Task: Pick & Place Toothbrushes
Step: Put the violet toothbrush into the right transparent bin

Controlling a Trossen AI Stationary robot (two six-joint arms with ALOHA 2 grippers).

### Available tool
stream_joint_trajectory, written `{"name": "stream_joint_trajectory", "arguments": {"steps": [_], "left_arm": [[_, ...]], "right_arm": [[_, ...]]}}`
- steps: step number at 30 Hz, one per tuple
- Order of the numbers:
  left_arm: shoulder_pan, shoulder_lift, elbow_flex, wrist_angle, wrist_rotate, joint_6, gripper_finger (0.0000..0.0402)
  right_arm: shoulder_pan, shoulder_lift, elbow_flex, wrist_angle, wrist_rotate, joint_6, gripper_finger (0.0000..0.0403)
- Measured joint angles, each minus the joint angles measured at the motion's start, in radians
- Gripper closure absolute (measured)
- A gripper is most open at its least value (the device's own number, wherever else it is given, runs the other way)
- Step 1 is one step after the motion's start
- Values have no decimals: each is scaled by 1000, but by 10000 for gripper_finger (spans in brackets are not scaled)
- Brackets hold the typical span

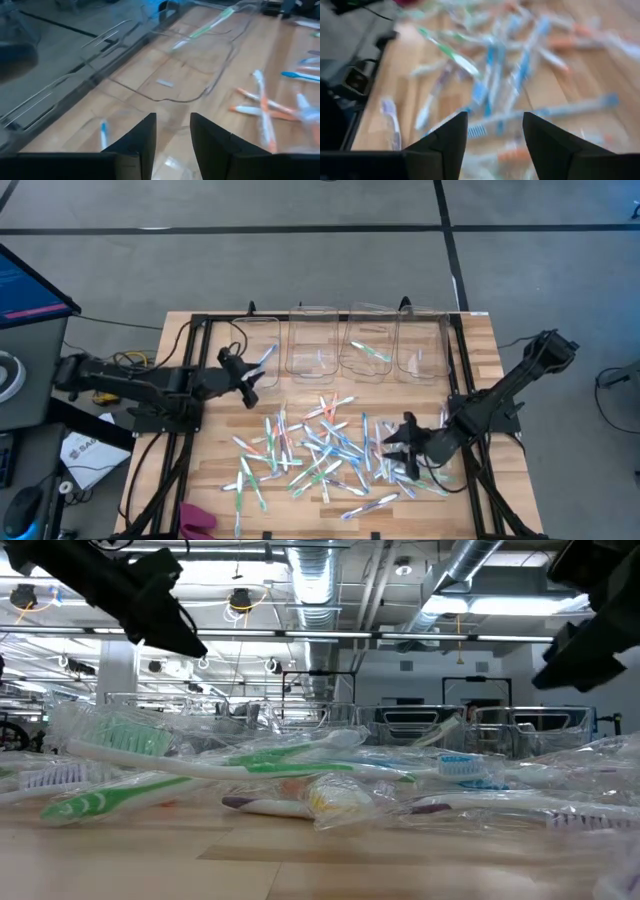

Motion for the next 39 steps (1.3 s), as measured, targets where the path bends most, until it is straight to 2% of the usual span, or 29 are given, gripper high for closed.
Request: {"name": "stream_joint_trajectory", "arguments": {"steps": [5, 13, 16, 32, 39], "left_arm": [[-20, 9, 0, 15, 0, 0, 289], [-21, 20, 0, 25, -1, 0, 293], [-21, 19, 0, 26, -1, 0, 293], [-21, 19, 0, 31, -1, 33, 296], [-21, 19, 0, 36, -1, 34, 295]], "right_arm": [[-18, -15, 77, -181, -67, 202, 243], [-60, -15, 139, -196, -269, 284, 264], [-79, -15, 143, -197, -310, 338, 265], [-153, -15, 143, -197, -371, 378, 180], [-145, -15, 143, -197, -377, 318, 168]]}}
